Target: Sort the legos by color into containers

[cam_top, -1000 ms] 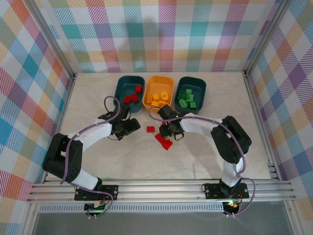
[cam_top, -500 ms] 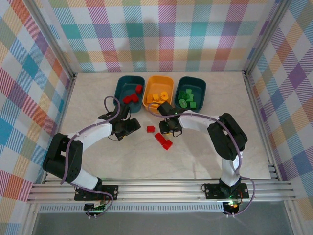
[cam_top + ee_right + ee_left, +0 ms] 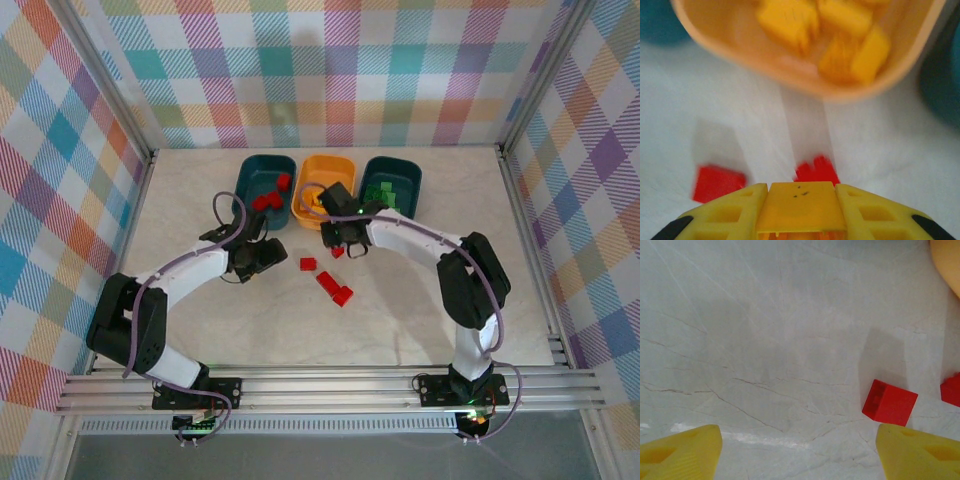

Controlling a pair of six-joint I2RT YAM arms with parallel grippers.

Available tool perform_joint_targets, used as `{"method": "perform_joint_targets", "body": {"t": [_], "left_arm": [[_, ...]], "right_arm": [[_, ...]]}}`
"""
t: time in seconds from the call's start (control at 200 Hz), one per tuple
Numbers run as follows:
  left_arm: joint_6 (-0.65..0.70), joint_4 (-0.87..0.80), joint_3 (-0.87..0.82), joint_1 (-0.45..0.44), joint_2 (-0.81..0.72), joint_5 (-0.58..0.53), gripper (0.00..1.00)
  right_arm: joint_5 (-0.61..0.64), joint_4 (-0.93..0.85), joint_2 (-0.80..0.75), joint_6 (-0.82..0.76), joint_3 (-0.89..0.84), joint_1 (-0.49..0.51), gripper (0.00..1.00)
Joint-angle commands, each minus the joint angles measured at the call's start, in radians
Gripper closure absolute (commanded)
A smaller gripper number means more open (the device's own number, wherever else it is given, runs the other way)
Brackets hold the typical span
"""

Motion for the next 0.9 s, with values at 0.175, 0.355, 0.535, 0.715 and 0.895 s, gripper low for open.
{"method": "perform_joint_targets", "body": {"t": [0.175,0.355,0.535,0.715,0.895], "left_arm": [[0.016,-0.047,0.055,0.102,-0.170,-0.026,0.17],[0.058,-0.053,0.224,0.131,-0.042,0.021,0.14],[0.086,0.010,0.368,0.141,0.121,0.037,0.16],[0.106,0.046,0.530,0.161,0.338,0.138,0.22],[0.143,0.021,0.685,0.163,0.514,0.237,0.24]], "right_arm": [[-0.097,-0.063,0.264,-0.042,0.385,-0.125,0.73],[-0.110,-0.166,0.393,-0.047,0.604,-0.150,0.56],[-0.058,-0.188,0.360,-0.035,0.604,-0.182,0.35],[-0.084,-0.161,0.323,0.026,0.519,-0.259,0.37],[-0.149,-0.182,0.361,0.019,0.537,-0.286,0.28]]}}
